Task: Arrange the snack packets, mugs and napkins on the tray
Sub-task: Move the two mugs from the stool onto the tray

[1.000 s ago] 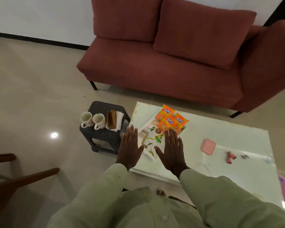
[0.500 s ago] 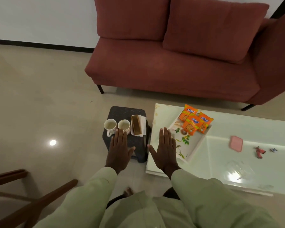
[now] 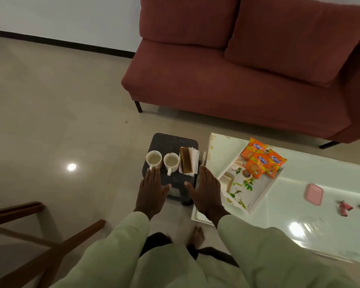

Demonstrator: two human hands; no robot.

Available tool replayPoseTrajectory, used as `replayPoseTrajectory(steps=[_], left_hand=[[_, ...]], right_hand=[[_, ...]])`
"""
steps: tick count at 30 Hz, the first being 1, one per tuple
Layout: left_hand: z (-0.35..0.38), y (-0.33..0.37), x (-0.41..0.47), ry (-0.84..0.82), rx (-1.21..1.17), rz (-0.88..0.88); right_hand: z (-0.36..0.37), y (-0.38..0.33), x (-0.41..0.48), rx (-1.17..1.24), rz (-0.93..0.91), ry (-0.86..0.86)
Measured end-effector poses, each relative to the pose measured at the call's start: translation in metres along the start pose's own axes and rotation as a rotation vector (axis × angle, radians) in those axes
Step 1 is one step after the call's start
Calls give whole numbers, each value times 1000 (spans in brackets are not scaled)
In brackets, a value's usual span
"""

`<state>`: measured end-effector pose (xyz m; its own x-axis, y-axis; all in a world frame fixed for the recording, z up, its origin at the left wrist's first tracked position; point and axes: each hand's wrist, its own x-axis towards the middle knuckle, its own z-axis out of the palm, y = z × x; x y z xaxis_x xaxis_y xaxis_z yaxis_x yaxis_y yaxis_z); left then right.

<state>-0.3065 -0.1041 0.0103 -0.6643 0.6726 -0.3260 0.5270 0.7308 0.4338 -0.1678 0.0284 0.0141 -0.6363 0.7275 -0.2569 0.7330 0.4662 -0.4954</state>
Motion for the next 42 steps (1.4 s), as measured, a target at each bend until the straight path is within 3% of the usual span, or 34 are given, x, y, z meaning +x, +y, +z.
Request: replayPoseTrajectory(steps=[6,10,14,18,23,28,42], left_hand=[[-20,-15,31,-221,-810,-372],[-25,-34,67,-124,-950,-535],[-12,-66,109,-110,-1068,-610],[22,-105,153,-213,-1060,-640],[68,-139,185,-368,-922,-606],[98,-158,195,-357,-854,-463],[80,-163,178,-233,-940,-430]], right_hand=[[22,-32,36,603,307,-154],[51,-53,60,969,551,-201],[98,-58,88,1111,725,-253],[154,-52,123,1149,793,-204],[210,-32,145,968,723,-169],[244,-17,154,832,640,-98],[235,-27,135,898,575,-110]])
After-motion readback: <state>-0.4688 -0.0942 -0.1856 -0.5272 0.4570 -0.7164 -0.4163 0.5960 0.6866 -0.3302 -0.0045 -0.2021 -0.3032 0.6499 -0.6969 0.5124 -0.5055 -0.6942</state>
